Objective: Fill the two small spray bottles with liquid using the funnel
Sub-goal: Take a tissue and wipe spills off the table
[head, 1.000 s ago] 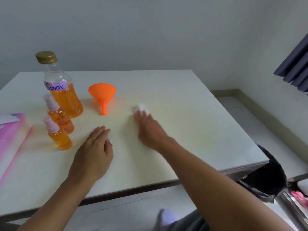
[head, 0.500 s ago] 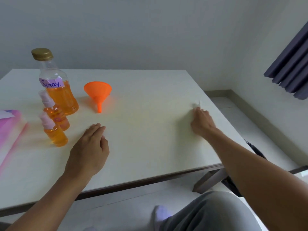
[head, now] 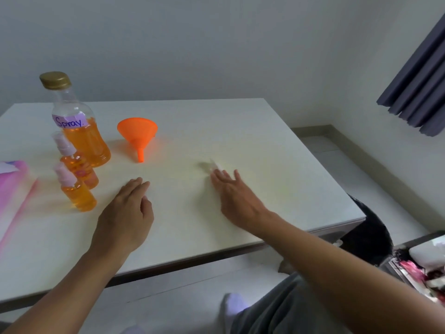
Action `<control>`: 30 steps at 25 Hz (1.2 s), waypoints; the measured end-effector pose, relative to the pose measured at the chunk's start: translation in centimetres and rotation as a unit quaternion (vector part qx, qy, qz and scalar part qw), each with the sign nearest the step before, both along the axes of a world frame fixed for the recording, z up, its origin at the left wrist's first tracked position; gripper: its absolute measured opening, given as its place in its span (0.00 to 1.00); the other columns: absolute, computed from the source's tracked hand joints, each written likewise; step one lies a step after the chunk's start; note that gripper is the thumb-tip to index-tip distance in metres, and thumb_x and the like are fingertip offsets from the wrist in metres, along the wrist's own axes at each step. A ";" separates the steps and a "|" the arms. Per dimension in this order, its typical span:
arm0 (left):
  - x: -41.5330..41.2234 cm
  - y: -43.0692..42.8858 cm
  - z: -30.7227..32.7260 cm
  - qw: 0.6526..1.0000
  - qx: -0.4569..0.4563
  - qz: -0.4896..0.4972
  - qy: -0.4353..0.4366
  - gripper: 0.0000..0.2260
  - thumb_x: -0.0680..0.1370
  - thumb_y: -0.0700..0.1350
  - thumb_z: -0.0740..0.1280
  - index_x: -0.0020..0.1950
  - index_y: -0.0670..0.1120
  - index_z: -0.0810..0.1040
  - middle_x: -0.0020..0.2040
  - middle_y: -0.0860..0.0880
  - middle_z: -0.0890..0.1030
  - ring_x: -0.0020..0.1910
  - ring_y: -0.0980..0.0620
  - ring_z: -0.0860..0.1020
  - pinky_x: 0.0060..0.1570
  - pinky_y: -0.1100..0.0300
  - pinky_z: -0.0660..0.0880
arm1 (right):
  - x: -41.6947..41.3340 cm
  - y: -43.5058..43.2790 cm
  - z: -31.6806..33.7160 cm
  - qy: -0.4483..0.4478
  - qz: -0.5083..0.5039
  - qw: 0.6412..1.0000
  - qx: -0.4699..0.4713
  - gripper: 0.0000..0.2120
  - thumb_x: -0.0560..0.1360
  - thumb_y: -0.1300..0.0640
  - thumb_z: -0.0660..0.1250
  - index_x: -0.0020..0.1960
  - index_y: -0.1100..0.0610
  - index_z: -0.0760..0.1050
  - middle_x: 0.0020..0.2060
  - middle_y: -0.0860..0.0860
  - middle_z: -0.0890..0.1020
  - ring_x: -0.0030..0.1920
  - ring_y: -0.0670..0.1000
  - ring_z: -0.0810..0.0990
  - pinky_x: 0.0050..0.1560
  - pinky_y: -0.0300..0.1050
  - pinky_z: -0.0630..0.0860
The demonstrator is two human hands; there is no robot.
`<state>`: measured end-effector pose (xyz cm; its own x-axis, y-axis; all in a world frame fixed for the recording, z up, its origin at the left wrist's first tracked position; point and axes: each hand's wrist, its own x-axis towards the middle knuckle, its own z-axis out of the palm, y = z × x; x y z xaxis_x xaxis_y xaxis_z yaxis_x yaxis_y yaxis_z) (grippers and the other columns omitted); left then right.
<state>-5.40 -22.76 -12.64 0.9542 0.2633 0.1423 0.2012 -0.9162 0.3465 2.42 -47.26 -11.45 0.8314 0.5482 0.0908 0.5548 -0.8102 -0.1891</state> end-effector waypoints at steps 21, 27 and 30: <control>0.4 0.0 -0.4 1.000 -0.002 0.000 -0.016 0.19 0.82 0.47 0.57 0.73 0.47 0.72 0.75 0.49 0.69 0.74 0.48 0.65 0.67 0.53 0.66 | 2.9 9.3 -0.3 0.059 0.121 0.990 0.044 0.34 0.73 0.76 0.55 0.80 0.65 0.60 0.79 0.61 0.64 0.73 0.70 0.67 0.71 0.64 0.65; 0.4 0.0 -0.5 1.000 0.000 0.001 -0.004 0.21 0.83 0.47 0.54 0.75 0.49 0.68 0.77 0.51 0.65 0.76 0.50 0.62 0.70 0.53 0.62 | 6.7 -4.4 0.6 0.042 -0.094 0.994 0.047 0.30 0.78 0.71 0.54 0.80 0.60 0.64 0.75 0.63 0.71 0.73 0.64 0.71 0.74 0.50 0.64; 0.4 0.0 -0.4 1.000 -0.005 0.001 -0.006 0.20 0.82 0.47 0.54 0.75 0.48 0.69 0.76 0.50 0.66 0.76 0.49 0.63 0.70 0.52 0.63 | 7.9 -8.3 1.7 0.070 -0.242 0.964 0.081 0.31 0.78 0.70 0.52 0.79 0.53 0.67 0.68 0.62 0.76 0.67 0.63 0.74 0.59 0.45 0.71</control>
<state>-4.95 -22.72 -13.02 0.9521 0.2665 0.1502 0.1989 -0.9123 0.3580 10.35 -55.55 -9.79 0.9967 0.0804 0.0099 0.0781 -0.9213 -0.3809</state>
